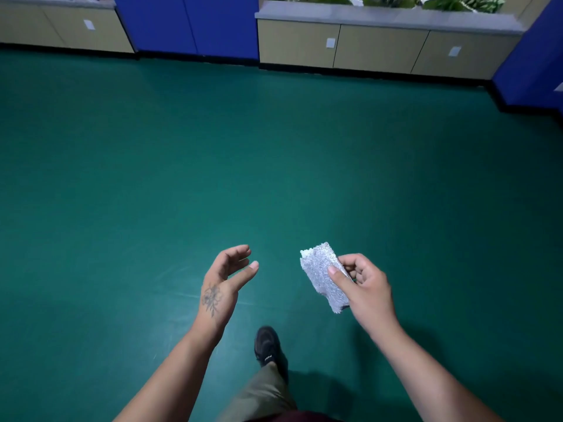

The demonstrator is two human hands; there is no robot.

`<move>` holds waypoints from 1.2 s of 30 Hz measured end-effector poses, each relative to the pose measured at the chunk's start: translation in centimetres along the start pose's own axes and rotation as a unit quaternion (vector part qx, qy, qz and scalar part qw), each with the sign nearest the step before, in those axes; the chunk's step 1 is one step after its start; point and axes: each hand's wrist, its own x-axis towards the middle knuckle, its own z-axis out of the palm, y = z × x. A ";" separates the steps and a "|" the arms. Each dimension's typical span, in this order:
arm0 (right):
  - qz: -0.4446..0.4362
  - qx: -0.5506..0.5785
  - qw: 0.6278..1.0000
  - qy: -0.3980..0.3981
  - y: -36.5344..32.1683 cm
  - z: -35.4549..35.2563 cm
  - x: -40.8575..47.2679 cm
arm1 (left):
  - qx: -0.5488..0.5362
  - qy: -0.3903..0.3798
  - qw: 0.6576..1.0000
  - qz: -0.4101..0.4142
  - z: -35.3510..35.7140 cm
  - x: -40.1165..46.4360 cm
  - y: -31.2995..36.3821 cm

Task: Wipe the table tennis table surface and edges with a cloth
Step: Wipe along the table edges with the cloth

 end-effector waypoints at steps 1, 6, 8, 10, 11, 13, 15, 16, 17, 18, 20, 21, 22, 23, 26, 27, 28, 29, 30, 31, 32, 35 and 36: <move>0.010 0.001 1.000 0.002 -0.7 0.9 2.2 | 0.001 -0.001 1.000 -0.009 -0.1 2.6 0.9; 0.010 0.007 1.000 0.012 -4.5 4.6 12.6 | 0.008 -0.029 1.000 -0.005 0.1 15.1 5.9; 0.001 0.004 1.000 0.017 -5.9 5.6 16.9 | 0.006 -0.040 0.999 -0.004 0.4 19.8 8.0; 0.003 0.006 1.000 0.020 -7.0 6.3 21.1 | 0.003 -0.042 0.999 0.001 1.0 23.8 9.8; 0.002 0.009 1.000 0.021 -7.5 6.9 24.6 | 0.002 -0.041 0.999 0.005 1.4 27.2 10.5; 0.006 0.012 1.000 0.023 -8.2 7.4 27.9 | -0.002 -0.047 0.999 -0.003 2.1 30.1 11.5; 0.002 0.012 1.000 0.024 -8.4 8.1 33.4 | 0.003 -0.041 0.999 -0.004 3.2 35.3 12.0; 0.003 0.013 1.000 0.020 -8.4 8.4 36.2 | 0.003 -0.038 0.999 -0.006 3.8 38.1 12.2; 0.008 0.012 1.000 0.016 -8.6 8.8 39.0 | 0.003 -0.034 0.999 -0.013 4.6 40.8 12.7; 0.008 0.013 1.000 0.015 -8.8 9.1 42.0 | -0.001 -0.030 0.999 -0.014 5.4 43.6 13.3; 0.006 0.016 1.000 0.015 -9.6 9.5 47.8 | -0.001 -0.026 1.000 -0.013 7.1 48.8 14.6; 0.012 0.018 1.000 0.010 -10.2 9.7 50.7 | 0.001 -0.026 0.999 -0.021 7.9 51.4 15.4; 0.017 0.017 1.000 0.009 -10.7 9.8 53.4 | 0.002 -0.027 0.999 -0.028 8.6 53.7 16.4; 0.018 0.016 1.000 0.007 -11.3 9.9 56.0 | 0.002 -0.027 0.999 -0.030 9.3 56.0 17.4; 0.011 0.008 1.000 -0.018 -13.4 10.6 63.6 | 0.000 -0.019 0.999 -0.031 11.1 63.0 19.9; 0.011 0.005 1.000 -0.019 -14.1 10.8 66.1 | -0.002 -0.019 0.999 -0.028 11.6 65.2 20.8; 0.006 0.003 1.000 -0.017 -14.8 11.1 68.5 | -0.005 -0.021 0.999 -0.025 12.1 67.3 21.7; 0.003 0.004 1.000 -0.015 -15.4 11.4 70.9 | -0.007 -0.021 0.999 -0.025 12.6 69.4 22.6; 0.002 0.005 1.000 -0.014 -16.1 11.8 73.3 | -0.012 -0.019 0.999 -0.026 13.0 71.5 23.4; -0.001 0.006 1.000 -0.014 -16.7 12.2 75.6 | -0.015 -0.016 0.999 -0.025 13.5 73.7 24.3; -0.005 0.007 1.000 -0.016 -17.3 12.7 78.1 | -0.016 -0.014 0.999 -0.023 13.8 76.0 25.0; -0.012 -0.001 0.999 -0.030 -18.7 14.7 85.6 | -0.021 -0.018 0.999 -0.026 14.6 83.8 26.8; -0.015 -0.002 0.999 -0.032 -19.0 15.4 88.2 | -0.020 -0.021 0.999 -0.025 14.8 86.7 27.3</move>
